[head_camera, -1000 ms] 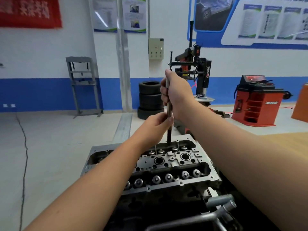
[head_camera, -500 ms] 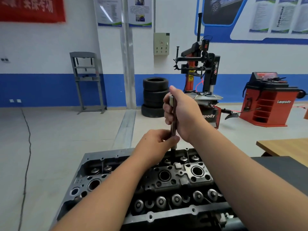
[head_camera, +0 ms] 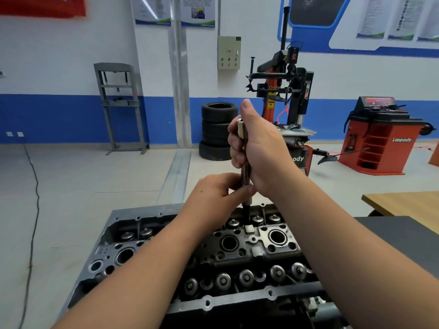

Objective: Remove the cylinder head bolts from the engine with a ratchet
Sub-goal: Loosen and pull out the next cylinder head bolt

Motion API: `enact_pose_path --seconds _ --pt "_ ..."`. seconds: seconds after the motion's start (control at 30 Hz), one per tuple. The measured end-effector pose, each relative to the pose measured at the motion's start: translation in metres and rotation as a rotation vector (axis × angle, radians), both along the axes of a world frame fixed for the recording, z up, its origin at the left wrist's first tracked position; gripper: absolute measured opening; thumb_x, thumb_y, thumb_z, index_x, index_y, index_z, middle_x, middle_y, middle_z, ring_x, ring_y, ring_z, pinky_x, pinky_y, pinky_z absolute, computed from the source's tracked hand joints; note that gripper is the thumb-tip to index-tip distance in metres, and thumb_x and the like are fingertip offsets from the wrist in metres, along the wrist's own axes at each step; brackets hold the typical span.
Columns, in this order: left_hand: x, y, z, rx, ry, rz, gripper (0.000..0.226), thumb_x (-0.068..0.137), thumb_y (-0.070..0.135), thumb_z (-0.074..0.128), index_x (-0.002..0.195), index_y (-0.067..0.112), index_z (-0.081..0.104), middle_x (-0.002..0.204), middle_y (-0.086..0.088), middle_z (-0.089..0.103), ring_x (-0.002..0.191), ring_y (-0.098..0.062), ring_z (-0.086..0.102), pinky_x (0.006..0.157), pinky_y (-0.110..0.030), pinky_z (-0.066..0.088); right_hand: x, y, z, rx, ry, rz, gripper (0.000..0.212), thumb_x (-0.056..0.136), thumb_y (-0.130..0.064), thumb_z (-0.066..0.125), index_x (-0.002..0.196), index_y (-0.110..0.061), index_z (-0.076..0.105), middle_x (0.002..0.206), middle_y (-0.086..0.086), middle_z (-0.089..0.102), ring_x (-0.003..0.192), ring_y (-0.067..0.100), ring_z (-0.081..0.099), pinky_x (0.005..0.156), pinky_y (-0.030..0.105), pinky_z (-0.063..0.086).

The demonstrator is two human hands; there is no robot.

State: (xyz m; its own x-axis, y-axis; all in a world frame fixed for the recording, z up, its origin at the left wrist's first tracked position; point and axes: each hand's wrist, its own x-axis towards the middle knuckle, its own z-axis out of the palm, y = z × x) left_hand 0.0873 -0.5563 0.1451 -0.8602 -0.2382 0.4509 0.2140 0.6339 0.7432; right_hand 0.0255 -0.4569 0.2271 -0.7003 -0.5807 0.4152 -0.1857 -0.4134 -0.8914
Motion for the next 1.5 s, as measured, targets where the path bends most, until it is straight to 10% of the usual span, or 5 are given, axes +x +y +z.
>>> enact_pose_path --seconds 0.47,0.8,1.27,1.5 --pt "0.002 0.000 -0.002 0.071 -0.087 -0.147 0.022 0.107 0.039 0.049 0.103 0.032 0.070 0.089 0.009 0.071 0.064 0.000 0.056 0.058 -0.014 0.043 -0.001 0.003 0.002 0.060 -0.118 0.134 0.038 0.098 -0.033 0.042 0.063 -0.019 0.048 0.053 -0.003 0.030 0.046 0.013 0.021 0.043 0.023 0.025" --pt "0.003 0.005 -0.006 -0.025 -0.018 -0.121 0.015 0.104 0.037 0.057 0.093 0.032 0.066 0.082 0.014 0.069 0.065 0.002 0.053 0.060 -0.014 0.042 0.023 0.000 -0.008 0.025 -0.067 -0.273 0.038 0.091 -0.029 0.047 0.053 -0.022 0.044 0.047 -0.007 0.037 0.042 0.010 0.031 0.048 0.027 0.027" --pt "-0.002 0.009 -0.004 0.075 0.023 -0.086 0.009 0.096 0.036 0.070 0.090 0.032 0.066 0.082 0.014 0.073 0.063 0.005 0.059 0.059 -0.010 0.043 -0.005 0.012 0.005 0.152 -0.114 0.151 0.042 0.092 -0.034 0.039 0.052 -0.020 0.040 0.048 -0.004 0.023 0.046 0.016 0.016 0.047 0.025 0.021" --pt "0.003 0.005 -0.007 0.162 -0.096 -0.204 0.017 0.108 0.031 0.052 0.103 0.034 0.068 0.103 0.010 0.076 0.103 -0.012 0.069 0.092 -0.031 0.052 -0.011 0.017 0.008 0.196 -0.118 0.302 0.043 0.091 -0.034 0.037 0.051 -0.018 0.039 0.046 -0.004 0.022 0.045 0.015 0.017 0.053 0.029 0.015"
